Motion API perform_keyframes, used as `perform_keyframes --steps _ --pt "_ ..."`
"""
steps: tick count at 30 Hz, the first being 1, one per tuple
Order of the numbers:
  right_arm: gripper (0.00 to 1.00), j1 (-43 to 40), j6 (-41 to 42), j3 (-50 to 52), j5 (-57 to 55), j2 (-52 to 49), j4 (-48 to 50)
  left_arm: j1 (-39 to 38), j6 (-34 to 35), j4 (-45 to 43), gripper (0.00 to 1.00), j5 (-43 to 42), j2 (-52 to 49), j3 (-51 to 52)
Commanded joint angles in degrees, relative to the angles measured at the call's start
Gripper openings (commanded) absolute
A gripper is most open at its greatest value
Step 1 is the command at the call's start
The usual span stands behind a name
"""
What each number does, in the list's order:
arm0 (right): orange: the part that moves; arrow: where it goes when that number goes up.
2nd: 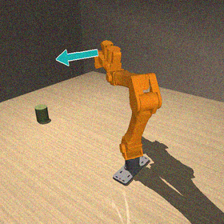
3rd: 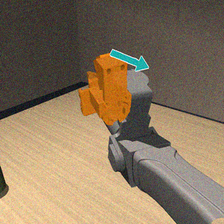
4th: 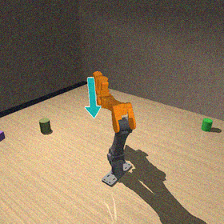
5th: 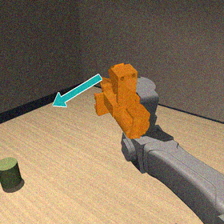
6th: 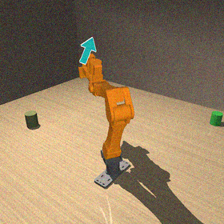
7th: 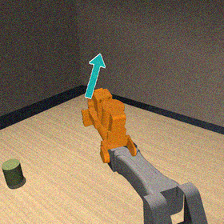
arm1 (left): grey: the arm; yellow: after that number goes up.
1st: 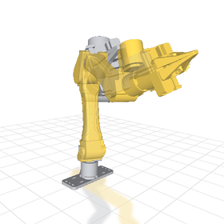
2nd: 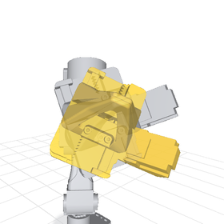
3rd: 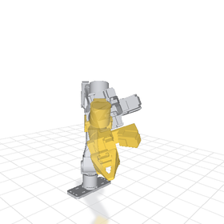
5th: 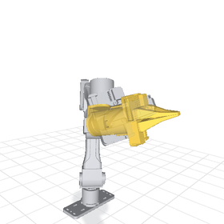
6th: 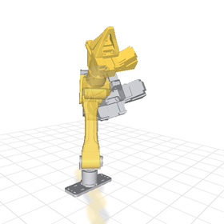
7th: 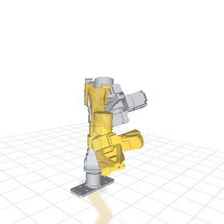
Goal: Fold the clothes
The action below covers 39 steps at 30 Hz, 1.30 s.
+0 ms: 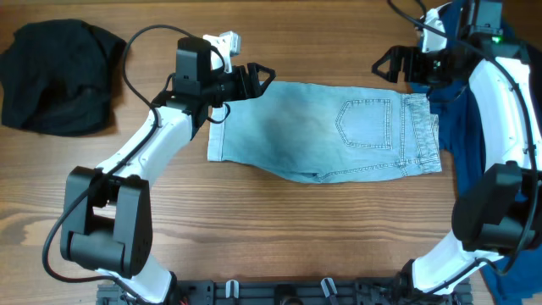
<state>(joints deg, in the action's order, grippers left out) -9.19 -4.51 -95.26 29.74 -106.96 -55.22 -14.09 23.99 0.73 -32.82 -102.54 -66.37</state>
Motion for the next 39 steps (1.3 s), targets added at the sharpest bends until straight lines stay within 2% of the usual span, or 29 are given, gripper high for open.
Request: perform_keyframes --steps 1,3,6,9,13,18,24,32,39 --pt "1.0 -0.9 3.7 -2.3 -3.0 -0.4 0.7 0.1 -1.0 2.1 0.71 6.6 0.6 -1.2" --pt "1.0 -0.9 2.2 -2.3 -6.8 -0.4 4.2 0.1 -1.3 1.6 0.84 10.0 0.6 -1.2" --pt "1.0 -1.0 2.1 -2.3 -11.2 -0.5 9.4 0.1 -1.4 1.1 0.9 15.1 0.5 -1.2" --pt "1.0 -1.0 3.2 -2.3 -14.8 -0.5 13.8 0.1 -3.1 -0.4 0.92 16.8 0.3 -1.2" --pt "1.0 -1.6 6.3 -2.3 -20.1 -1.6 18.3 0.1 -4.2 -1.6 0.88 18.6 -1.5 -1.2" --pt "1.0 -4.3 10.0 -2.3 -18.6 -4.8 18.0 0.1 -4.1 -3.0 0.89 18.6 -5.7 -1.2" --pt "1.0 -8.1 12.1 -2.2 -13.2 -8.4 16.7 0.5 -4.1 -3.2 0.96 20.7 -8.6 -1.2" --pt "1.0 -8.0 14.1 -2.1 -11.1 -15.9 11.0 1.1 -4.0 -3.1 0.98 20.7 -9.0 -1.2" --pt "1.0 -7.5 15.0 -1.7 -8.7 -16.7 6.7 1.1 -3.6 -2.7 0.98 20.5 -9.0 -1.2"
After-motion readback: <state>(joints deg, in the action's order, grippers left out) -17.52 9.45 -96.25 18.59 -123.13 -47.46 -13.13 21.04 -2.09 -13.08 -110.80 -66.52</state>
